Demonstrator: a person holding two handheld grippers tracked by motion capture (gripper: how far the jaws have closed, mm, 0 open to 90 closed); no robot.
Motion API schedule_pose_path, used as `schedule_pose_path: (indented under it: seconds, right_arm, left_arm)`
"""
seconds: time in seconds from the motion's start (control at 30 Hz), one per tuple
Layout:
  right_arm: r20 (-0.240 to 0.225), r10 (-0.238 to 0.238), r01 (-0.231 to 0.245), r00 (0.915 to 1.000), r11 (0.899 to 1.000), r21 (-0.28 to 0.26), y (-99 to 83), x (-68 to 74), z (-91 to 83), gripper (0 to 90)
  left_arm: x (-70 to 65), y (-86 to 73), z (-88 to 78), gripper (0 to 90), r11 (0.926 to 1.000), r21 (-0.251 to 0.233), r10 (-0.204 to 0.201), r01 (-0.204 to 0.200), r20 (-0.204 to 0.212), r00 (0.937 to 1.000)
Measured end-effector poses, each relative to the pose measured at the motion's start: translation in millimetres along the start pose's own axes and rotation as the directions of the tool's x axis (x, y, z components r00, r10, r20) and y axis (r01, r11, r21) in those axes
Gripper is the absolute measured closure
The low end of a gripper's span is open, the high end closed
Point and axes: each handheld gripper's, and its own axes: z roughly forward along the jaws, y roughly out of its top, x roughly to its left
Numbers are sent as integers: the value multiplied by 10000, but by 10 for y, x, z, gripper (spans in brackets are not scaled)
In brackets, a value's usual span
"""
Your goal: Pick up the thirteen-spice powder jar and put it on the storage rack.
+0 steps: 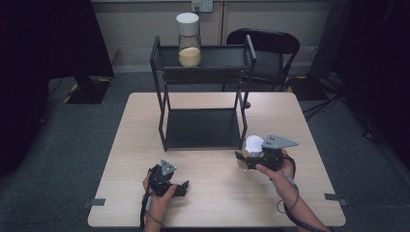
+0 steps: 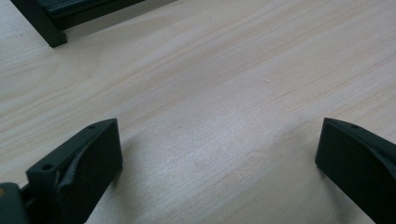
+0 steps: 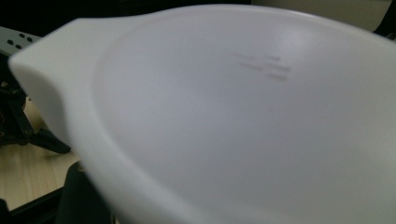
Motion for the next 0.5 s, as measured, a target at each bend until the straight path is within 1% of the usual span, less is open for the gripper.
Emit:
schedule_pose_path:
  seconds: [0.13,0.23,0.33,0.4,0.43,0.47,0.5]
  right_arm:
    - [-45,182,-182,9998,9998,-12,102,-45,39,310]
    - [-4,56,-56,10000,10000,45,198,-52,65,310]
    - [-79,6,-6,10000,10000,75,304,-71,96,310]
    - [-98,-150,152,9998,9998,158,389,-73,121,310]
    - [-127,-218,221,9997,9995,231,464,-74,144,310]
    - [-127,-218,221,9997,9995,231,464,-74,144,310]
    - [-197,-257,263,9995,9992,290,543,-76,172,310]
  left_arm:
    - [0,0,0,0,10000,2,2,-2,0,10000]
    - [0,0,0,0,10000,-1,-1,1,1,10000]
    - [0,0,0,0,10000,0,0,0,0,10000]
    - [0,0,0,0,10000,2,1,-1,1,10000]
    - [0,1,0,0,10000,3,4,-4,0,10000]
    - [0,1,0,0,10000,3,4,-4,0,10000]
    - [0,0,0,0,10000,2,1,-1,-1,10000]
